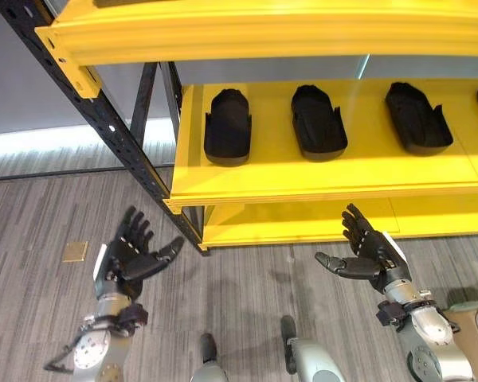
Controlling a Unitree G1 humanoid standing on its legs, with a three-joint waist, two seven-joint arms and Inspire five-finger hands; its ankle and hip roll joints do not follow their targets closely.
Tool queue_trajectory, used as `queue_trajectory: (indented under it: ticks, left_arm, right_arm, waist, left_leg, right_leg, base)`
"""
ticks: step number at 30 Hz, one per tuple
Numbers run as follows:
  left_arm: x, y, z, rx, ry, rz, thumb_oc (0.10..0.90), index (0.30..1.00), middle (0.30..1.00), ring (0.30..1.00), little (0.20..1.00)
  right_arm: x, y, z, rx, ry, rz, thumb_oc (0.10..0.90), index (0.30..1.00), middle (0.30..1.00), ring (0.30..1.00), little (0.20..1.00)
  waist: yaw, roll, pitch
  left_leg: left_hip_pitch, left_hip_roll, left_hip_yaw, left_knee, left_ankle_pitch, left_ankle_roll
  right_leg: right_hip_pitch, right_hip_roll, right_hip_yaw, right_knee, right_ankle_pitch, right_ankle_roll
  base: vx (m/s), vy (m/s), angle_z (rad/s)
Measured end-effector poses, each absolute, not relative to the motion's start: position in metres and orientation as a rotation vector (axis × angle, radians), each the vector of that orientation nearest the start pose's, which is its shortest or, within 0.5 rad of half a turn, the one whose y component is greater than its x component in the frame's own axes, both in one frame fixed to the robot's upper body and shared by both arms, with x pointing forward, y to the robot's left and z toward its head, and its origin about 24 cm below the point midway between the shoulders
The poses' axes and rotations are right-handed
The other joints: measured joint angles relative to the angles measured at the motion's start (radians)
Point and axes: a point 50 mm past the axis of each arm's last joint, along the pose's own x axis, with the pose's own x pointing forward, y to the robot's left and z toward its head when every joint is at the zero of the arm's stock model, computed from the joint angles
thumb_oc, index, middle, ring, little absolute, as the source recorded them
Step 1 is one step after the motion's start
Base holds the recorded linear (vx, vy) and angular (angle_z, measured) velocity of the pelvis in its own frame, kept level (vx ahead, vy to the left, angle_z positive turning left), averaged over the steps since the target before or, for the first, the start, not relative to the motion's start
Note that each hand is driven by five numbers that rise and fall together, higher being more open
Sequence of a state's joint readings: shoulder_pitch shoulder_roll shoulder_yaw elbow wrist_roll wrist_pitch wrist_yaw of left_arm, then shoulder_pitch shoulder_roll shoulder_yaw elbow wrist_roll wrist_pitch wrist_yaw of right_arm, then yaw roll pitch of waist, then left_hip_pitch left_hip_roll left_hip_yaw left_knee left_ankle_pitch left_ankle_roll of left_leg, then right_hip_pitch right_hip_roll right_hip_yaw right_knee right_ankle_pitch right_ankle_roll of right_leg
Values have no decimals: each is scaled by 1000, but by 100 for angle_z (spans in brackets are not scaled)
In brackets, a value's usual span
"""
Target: Move parts from the plastic box to the shelf.
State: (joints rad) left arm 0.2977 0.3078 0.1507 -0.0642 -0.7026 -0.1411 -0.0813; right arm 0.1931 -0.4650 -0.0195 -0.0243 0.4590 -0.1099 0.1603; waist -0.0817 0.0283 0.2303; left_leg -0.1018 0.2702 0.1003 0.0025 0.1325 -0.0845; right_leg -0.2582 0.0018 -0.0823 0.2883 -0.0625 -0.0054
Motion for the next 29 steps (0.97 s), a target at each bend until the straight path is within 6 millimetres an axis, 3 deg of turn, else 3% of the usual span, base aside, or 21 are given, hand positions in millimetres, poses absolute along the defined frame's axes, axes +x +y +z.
queue_trajectory:
  ticks: [1, 2, 3, 4, 6, 7, 8, 10, 12, 15, 18, 24, 25, 29]
  left_arm:
    - [187, 254, 28, -368, -16, 188, 900, 1000, 1000, 1000, 1000]
    - [188, 250, 17, -432, 1, 208, 900, 1000, 1000, 1000, 1000]
    - [188, 244, 8, -466, 37, 201, 900, 1000, 1000, 1000, 1000]
    - [184, 241, 1, -483, 70, 197, 900, 1000, 1000, 1000, 1000]
    - [180, 234, -5, -497, 103, 168, 900, 1000, 1000, 1000, 1000]
    - [180, 225, -8, -548, 96, 162, 900, 1000, 1000, 1000, 1000]
    - [179, 220, -11, -566, 104, 165, 900, 1000, 1000, 1000, 1000]
    - [171, 222, -16, -563, 128, 181, 900, 1000, 1000, 1000, 1000]
    - [162, 222, -26, -569, 174, 207, 900, 1000, 1000, 1000, 1000]
    - [154, 224, -39, -572, 244, 235, 900, 1000, 1000, 1000, 1000]
    - [132, 227, -56, -567, 337, 285, 900, 1000, 1000, 1000, 1000]
    - [124, 223, -67, -568, 417, 299, 900, 1000, 1000, 1000, 1000]
    - [125, 225, -66, -562, 418, 303, 900, 1000, 1000, 1000, 1000]
    - [128, 226, -65, -552, 414, 308, 900, 1000, 1000, 1000, 1000]
  right_arm:
    - [210, -242, 38, -10, 58, 91, 900, 1000, 1000, 1000, 1000]
    - [210, -241, 31, 0, 74, 75, 900, 1000, 1000, 1000, 1000]
    - [207, -242, 29, 11, 78, 54, 900, 1000, 1000, 1000, 1000]
    - [207, -241, 28, 19, 77, 51, 900, 1000, 1000, 1000, 1000]
    - [200, -245, 26, 26, 76, 23, 900, 1000, 1000, 1000, 1000]
    - [188, -254, 20, 30, 107, -27, 900, 1000, 1000, 1000, 1000]
    - [180, -258, 14, 29, 140, -52, 900, 1000, 1000, 1000, 1000]
    - [170, -260, 7, 34, 183, -66, 900, 1000, 1000, 1000, 1000]
    - [161, -261, -2, 74, 211, -120, 900, 1000, 1000, 1000, 1000]
    - [154, -261, -17, 98, 275, -141, 900, 1000, 1000, 1000, 1000]
    - [141, -264, -33, 109, 368, -174, 900, 1000, 1000, 1000, 1000]
    - [146, -253, -40, 134, 398, -159, 900, 1000, 1000, 1000, 1000]
    - [152, -241, -42, 146, 398, -122, 900, 1000, 1000, 1000, 1000]
    - [152, -236, -44, 161, 400, -123, 900, 1000, 1000, 1000, 1000]
  waist:
    - [3, -14, -9]
    - [23, -48, -28]
    - [35, -58, -36]
    - [33, -64, -41]
    - [24, -65, -48]
    - [2, -51, -60]
    - [-5, -32, -73]
    - [-14, -16, -82]
    - [-25, -16, -87]
    - [-23, -17, -87]
    - [-18, -16, -89]
    - [-6, -27, -93]
    - [2, -43, -104]
    - [3, -67, -117]
  left_leg:
    - [-21, 0, -1, 21, 22, 26]
    - [-45, -16, -3, 39, 88, 84]
    - [-55, -42, -27, 85, 47, 50]
    - [-50, -70, -27, 123, 6, 39]
    - [-52, -158, -52, 187, -79, -7]
    - [-42, -245, -49, 218, -148, 20]
    - [-16, -271, -54, 188, -173, 43]
    - [46, -267, -53, 80, -193, 73]
    - [71, -264, -54, 5, -172, 80]
    - [69, -275, -65, 5, -165, 92]
    - [71, -292, -73, -13, -150, 111]
    - [85, -310, -65, -33, -132, 117]
    - [88, -312, -53, -48, -126, 119]
    - [103, -313, -52, -64, -118, 118]
  right_leg:
    - [-10, -3, -10, 15, -12, -16]
    - [-10, -17, -19, -3, -8, -42]
    - [-1, -29, -26, -18, -4, -45]
    - [8, -36, -26, -34, 4, -52]
    - [30, -57, -44, -87, 32, -49]
    - [53, -65, -71, -148, 62, -37]
    - [61, -53, -84, -171, 75, -34]
    - [60, -25, -98, -180, 86, -35]
    - [63, -22, -112, -194, 102, -24]
    - [81, -26, -113, -225, 128, -13]
    - [102, -35, -113, -288, 170, -8]
    - [130, -43, -104, -355, 220, -3]
    - [131, -44, -91, -370, 227, 6]
    - [137, -43, -89, -374, 230, 7]
  base:
    - [-56, -162, 43]
    - [-32, -107, 31]
    - [-24, -74, 16]
    - [-26, -45, 8]
    - [-2, -3, 34]
    - [36, 37, 66]
    - [43, 69, 59]
    - [32, 92, 22]
    - [11, 129, 14]
    - [15, 127, 8]
    - [-8, 97, 8]
    - [2, 74, -4]
    - [36, 49, -16]
    - [37, 28, -5]
